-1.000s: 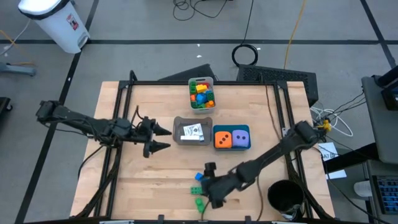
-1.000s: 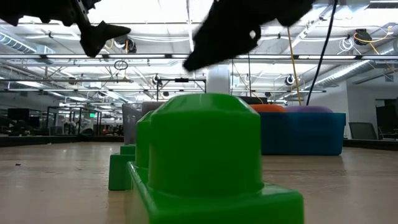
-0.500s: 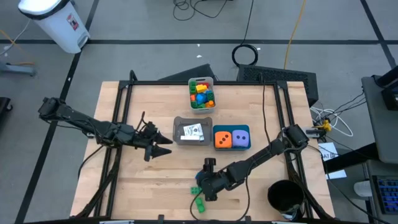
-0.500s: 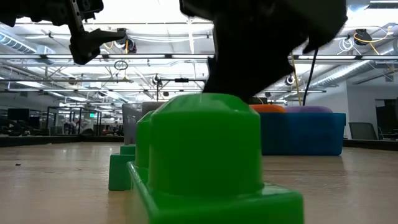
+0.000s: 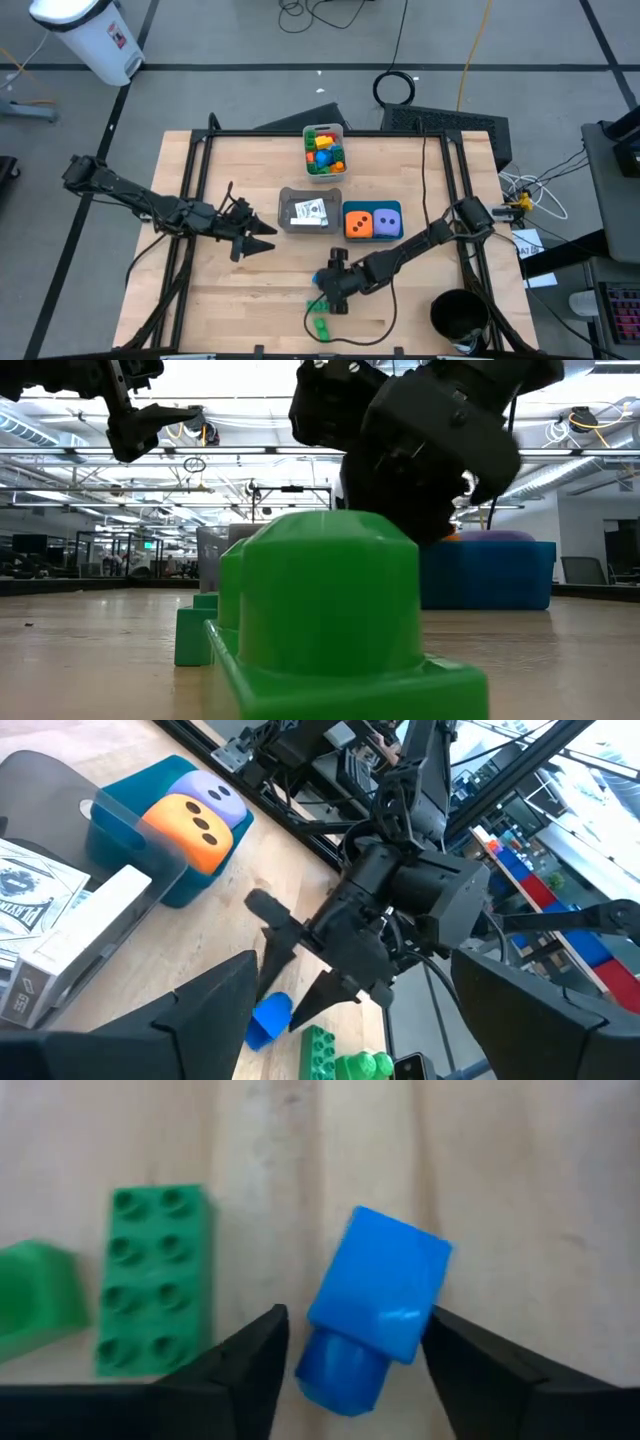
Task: Pick & Place Toys
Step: Put the blue game piece into the gray bin
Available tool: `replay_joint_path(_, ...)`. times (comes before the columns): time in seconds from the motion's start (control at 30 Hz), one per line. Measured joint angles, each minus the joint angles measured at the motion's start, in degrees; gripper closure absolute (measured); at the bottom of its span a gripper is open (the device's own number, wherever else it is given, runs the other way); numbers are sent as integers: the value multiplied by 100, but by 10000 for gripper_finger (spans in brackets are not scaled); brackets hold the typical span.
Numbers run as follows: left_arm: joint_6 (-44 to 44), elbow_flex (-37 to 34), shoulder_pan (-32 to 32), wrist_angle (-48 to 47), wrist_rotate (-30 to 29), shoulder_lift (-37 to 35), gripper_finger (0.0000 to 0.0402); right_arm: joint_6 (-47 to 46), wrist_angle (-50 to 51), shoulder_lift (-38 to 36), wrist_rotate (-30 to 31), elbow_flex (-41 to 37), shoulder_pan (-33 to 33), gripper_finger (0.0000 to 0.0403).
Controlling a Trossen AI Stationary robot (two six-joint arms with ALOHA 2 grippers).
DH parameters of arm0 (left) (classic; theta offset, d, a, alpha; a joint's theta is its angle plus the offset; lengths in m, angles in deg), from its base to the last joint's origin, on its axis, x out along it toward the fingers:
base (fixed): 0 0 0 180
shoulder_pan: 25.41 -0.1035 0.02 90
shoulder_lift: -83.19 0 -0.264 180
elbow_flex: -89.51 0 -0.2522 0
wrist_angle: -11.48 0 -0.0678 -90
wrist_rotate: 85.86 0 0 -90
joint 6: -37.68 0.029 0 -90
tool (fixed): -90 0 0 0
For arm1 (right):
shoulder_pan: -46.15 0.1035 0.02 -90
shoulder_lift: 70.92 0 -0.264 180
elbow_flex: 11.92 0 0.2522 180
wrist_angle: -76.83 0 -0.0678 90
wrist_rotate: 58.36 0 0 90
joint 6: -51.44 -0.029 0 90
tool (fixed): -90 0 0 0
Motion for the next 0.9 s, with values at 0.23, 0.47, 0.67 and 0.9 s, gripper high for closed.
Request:
replay_joint_path(0.23, 13, 2, 0, -7, 0, -2, 62, 387, -51, -226, -609, -7, -140, 276)
replay_joint_path(0.47, 13, 7, -2, -9, 0, -2, 62, 1194, -20, -884, -598, -7, -172, 280)
replay_joint_path(0.67, 277, 7, -4, 3, -273, -2, 62, 2116, 105, -1499, -322, -61, -161, 263)
replay_joint_path(0.9, 981, 7, -4, 35, -697, -4, 62, 2694, -579, -2149, 160, -914, -633, 278)
